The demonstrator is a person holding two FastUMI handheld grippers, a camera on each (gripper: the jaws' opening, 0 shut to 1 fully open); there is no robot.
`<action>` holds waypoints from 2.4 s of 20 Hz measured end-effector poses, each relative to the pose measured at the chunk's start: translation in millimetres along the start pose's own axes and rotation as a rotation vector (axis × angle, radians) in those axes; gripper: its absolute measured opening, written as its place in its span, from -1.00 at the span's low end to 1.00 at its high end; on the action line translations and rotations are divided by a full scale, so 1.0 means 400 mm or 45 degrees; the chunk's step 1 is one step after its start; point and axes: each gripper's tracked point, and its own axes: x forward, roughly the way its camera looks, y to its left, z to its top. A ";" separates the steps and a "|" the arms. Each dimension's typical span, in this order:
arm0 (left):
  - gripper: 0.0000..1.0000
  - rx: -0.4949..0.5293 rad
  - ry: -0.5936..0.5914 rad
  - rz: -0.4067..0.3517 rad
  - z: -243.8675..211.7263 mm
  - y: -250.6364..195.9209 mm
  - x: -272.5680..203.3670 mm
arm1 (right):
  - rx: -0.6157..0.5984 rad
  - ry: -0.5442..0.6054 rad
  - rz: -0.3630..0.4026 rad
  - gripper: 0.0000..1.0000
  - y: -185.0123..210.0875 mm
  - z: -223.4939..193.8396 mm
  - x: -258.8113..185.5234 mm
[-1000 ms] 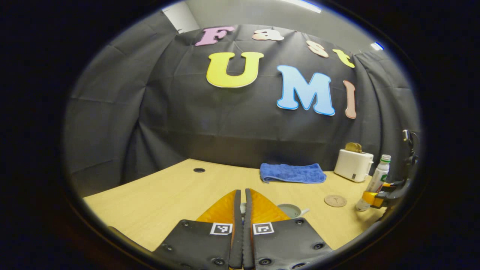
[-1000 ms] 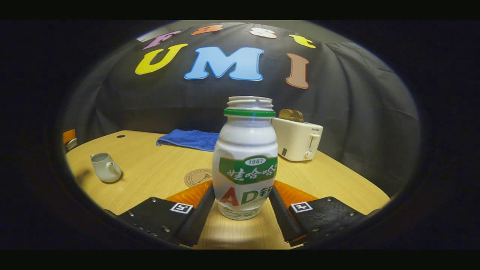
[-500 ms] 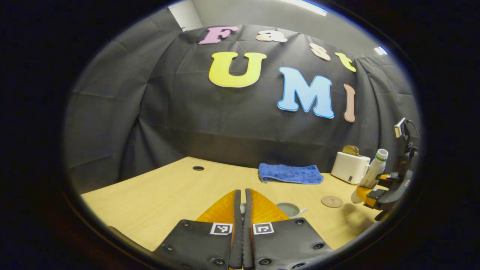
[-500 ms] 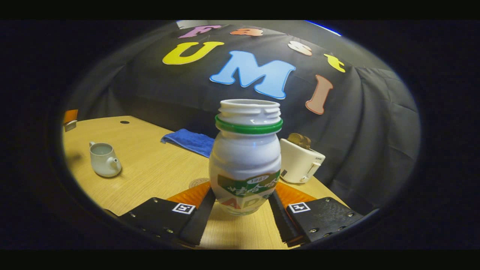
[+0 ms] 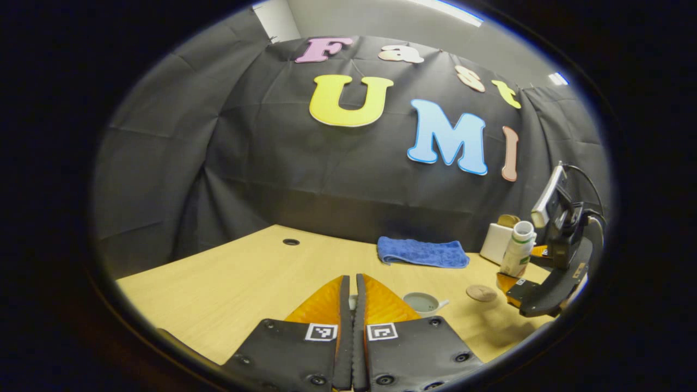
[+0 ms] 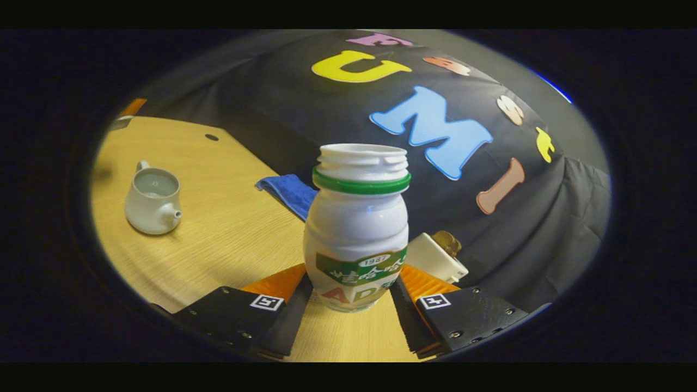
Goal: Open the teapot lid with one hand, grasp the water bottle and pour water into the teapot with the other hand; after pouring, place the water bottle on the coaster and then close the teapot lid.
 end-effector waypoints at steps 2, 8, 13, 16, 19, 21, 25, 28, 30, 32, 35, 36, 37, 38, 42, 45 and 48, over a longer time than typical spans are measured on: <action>-0.96 -0.002 0.003 0.001 0.000 0.006 0.001 | -0.104 -0.021 0.004 0.51 0.017 0.024 0.012; -0.96 -0.014 0.012 0.000 -0.006 0.011 0.000 | -0.363 -0.099 0.015 0.51 0.064 0.094 0.038; -0.88 -0.011 0.013 0.012 -0.009 0.024 -0.002 | -0.538 -0.152 0.005 0.51 0.088 0.127 0.056; -0.88 -0.015 0.018 0.020 -0.012 0.031 -0.001 | -0.628 -0.175 -0.001 0.51 0.099 0.136 0.046; -0.88 -0.012 0.019 0.026 -0.011 0.039 -0.004 | -0.723 -0.204 -0.022 0.51 0.105 0.161 0.067; -0.88 -0.013 0.020 0.031 -0.012 0.043 -0.004 | -0.791 -0.229 -0.038 0.51 0.108 0.173 0.079; -0.88 -0.017 0.024 0.037 -0.015 0.050 -0.006 | -0.867 -0.252 -0.034 0.51 0.112 0.181 0.072; -0.88 -0.015 0.028 0.039 -0.018 0.054 -0.003 | -0.918 -0.281 -0.060 0.51 0.115 0.192 0.074; -0.89 -0.014 0.028 0.040 -0.017 0.053 -0.004 | -0.959 -0.304 -0.080 0.51 0.114 0.199 0.073; -0.88 -0.016 0.027 0.041 -0.017 0.056 -0.004 | -0.982 -0.317 -0.086 0.51 0.115 0.203 0.070; -0.88 -0.016 0.029 0.042 -0.022 0.055 -0.002 | -1.033 -0.344 -0.115 0.51 0.113 0.213 0.066; -0.88 -0.016 0.030 0.043 -0.021 0.056 -0.003 | -1.048 -0.356 -0.123 0.51 0.115 0.217 0.064; -0.88 -0.016 0.032 0.043 -0.023 0.059 -0.005 | -1.058 -0.365 -0.124 0.51 0.116 0.218 0.064; -0.89 -0.016 0.033 0.044 -0.024 0.059 -0.006 | -1.067 -0.370 -0.125 0.46 0.114 0.219 0.066; -0.89 -0.005 0.035 0.050 -0.027 0.056 -0.006 | -1.114 -0.401 -0.146 0.46 0.112 0.224 0.064; -0.89 -0.004 0.035 0.053 -0.026 0.060 -0.007 | -1.146 -0.418 -0.168 0.46 0.106 0.229 0.068; -0.89 -0.007 0.035 0.057 -0.027 0.059 -0.001 | -1.180 -0.433 -0.187 0.51 0.093 0.240 0.077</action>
